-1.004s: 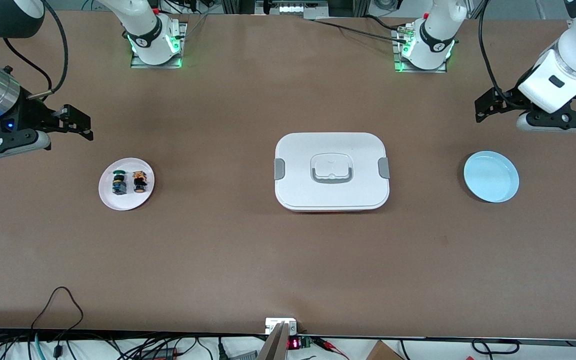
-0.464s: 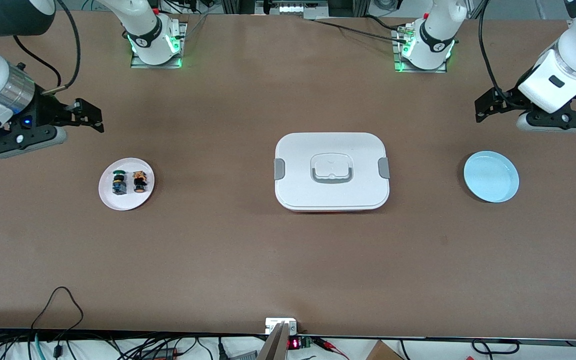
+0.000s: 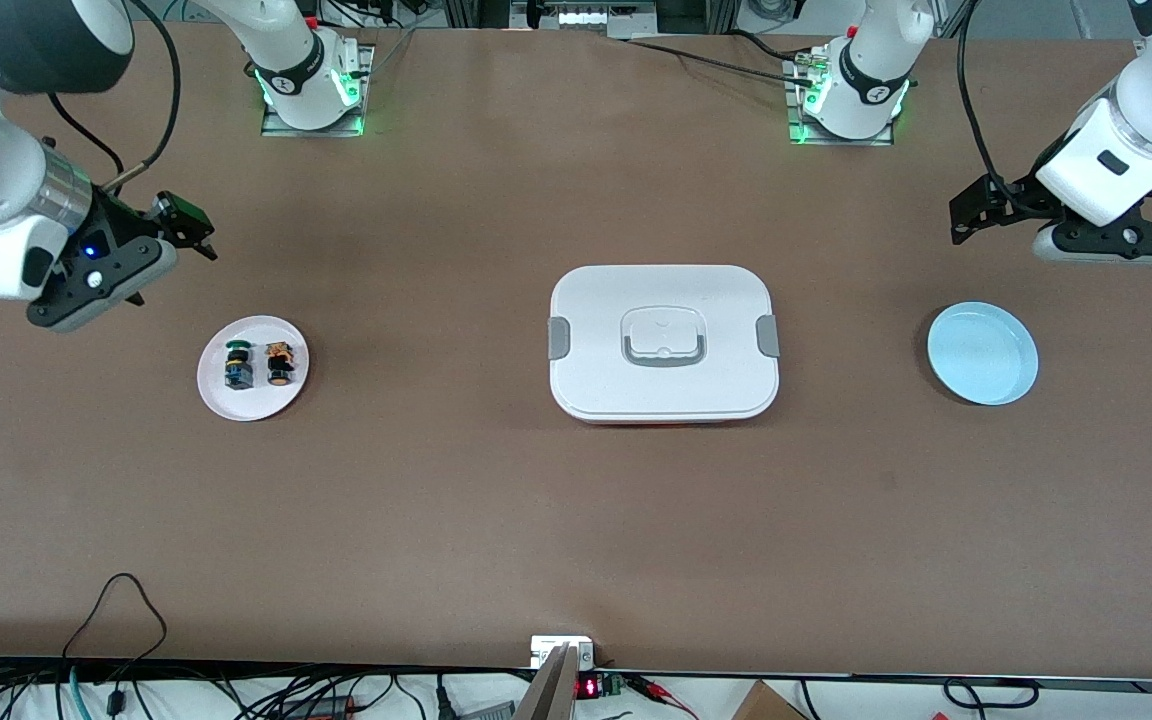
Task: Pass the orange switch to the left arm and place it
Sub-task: 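Move the right gripper down over the switches on the white plate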
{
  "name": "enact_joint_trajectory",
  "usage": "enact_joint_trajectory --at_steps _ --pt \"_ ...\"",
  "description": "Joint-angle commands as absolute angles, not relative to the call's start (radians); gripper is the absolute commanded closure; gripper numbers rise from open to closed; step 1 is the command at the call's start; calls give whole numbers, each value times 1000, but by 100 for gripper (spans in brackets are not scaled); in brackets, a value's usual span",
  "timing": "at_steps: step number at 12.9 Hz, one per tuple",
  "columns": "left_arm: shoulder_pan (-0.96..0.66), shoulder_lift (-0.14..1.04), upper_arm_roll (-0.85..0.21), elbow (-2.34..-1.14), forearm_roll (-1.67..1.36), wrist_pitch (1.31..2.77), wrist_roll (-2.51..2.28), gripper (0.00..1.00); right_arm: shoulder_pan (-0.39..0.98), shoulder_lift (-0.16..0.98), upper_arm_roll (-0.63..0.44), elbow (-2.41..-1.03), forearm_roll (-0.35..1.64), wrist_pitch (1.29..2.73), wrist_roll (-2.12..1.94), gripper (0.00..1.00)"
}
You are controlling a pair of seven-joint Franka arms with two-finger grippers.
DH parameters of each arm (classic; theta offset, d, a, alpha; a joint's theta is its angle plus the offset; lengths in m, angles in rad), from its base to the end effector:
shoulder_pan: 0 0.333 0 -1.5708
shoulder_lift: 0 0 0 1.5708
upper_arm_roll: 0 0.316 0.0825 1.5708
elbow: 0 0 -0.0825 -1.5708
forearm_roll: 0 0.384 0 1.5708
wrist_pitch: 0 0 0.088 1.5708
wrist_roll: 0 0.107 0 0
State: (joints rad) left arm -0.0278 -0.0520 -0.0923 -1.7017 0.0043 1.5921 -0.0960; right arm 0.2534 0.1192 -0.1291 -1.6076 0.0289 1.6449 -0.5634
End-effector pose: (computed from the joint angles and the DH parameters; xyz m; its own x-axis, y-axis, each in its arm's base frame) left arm 0.5331 -0.0651 0.5928 0.9981 -0.0236 -0.0567 -0.0245 -0.9996 -0.0146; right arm 0.5850 0.0798 0.5455 0.7721 0.6325 -0.0613 0.6302 -0.7745 -0.0544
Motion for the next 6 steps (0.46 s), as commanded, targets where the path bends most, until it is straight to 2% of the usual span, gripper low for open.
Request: enact_joint_trajectory --at_steps 1,6 --pt "-28 -54 -94 -1681 2 1571 -86 0 247 153 -127 -1606 9 1686 -733 0" --pt "-28 -52 -94 -1681 2 1571 -86 0 198 209 -123 -1721 -26 1880 -1193 0"
